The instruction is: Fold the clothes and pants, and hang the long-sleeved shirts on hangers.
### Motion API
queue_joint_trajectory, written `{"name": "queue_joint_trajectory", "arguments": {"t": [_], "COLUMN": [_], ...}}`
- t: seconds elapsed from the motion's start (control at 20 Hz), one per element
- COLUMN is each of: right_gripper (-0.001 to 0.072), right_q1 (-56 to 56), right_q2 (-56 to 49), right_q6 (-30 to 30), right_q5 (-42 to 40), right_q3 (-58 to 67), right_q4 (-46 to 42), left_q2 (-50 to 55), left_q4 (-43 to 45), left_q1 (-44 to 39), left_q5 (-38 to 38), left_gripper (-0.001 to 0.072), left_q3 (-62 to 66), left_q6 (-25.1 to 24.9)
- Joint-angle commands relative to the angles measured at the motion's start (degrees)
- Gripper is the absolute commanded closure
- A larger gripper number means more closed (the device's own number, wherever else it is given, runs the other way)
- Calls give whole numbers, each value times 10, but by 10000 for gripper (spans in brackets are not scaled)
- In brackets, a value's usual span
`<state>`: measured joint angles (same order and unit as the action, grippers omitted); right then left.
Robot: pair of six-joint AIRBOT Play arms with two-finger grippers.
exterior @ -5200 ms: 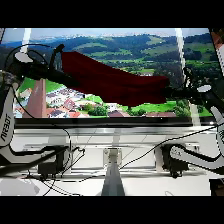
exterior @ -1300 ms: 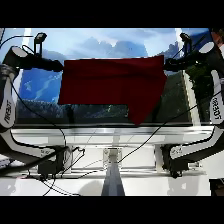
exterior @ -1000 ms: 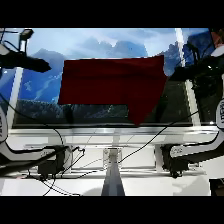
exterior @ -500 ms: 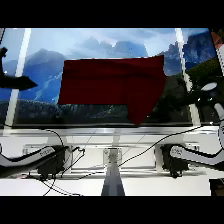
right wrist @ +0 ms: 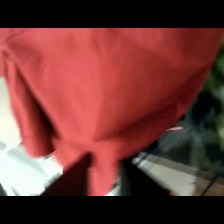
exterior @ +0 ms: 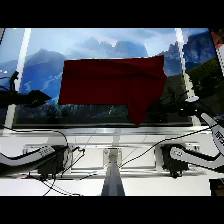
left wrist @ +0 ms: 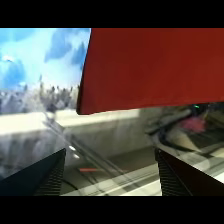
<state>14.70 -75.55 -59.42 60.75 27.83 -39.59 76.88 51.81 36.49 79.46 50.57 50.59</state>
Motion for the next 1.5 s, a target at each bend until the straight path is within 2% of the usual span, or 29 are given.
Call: {"name": "queue_joint_trajectory", "arguments": {"t": [0.0,0.15,0.55,0.65,0.85,1.0,1.05,1.1,1.15,1.35,1.45], "right_gripper": [700,700,700,699,699,699,700,700,700,700,700], "right_q1": [-17,-17,-17,-17,-17,-17,-17,-17,-17,-17,-17], "right_q2": [1,1,1,1,1,1,1,1,1,5,24], "right_q6": [0,2,1,2,1,1,2,2,2,19,19], "right_q5": [-27,-15,-14,-14,-19,-18,-18,-16,-12,53,73], "right_q3": [-5,-5,-5,-5,-5,-5,-5,-4,-4,62,122], "right_q4": [5,5,6,5,6,6,6,6,5,-2,-2], "left_q2": [27,51,127,127,131,149,156,160,161,159,156], "left_q4": [-33,-90,-87,-58,28,45,48,48,43,-6,-47], "left_q1": [-10,-15,-57,-48,-71,-106,-117,-125,-129,-129,-128], "left_q5": [1,-2,-53,-48,-48,-48,-49,-52,-61,-54,-26], "left_gripper": [73,73,78,219,232,233,309,607,694,696,696], "left_q3": [-7,-7,5,37,44,40,40,40,40,76,122], "left_q6": [7,6,4,4,4,4,3,-11,-22,-22,-44]}}
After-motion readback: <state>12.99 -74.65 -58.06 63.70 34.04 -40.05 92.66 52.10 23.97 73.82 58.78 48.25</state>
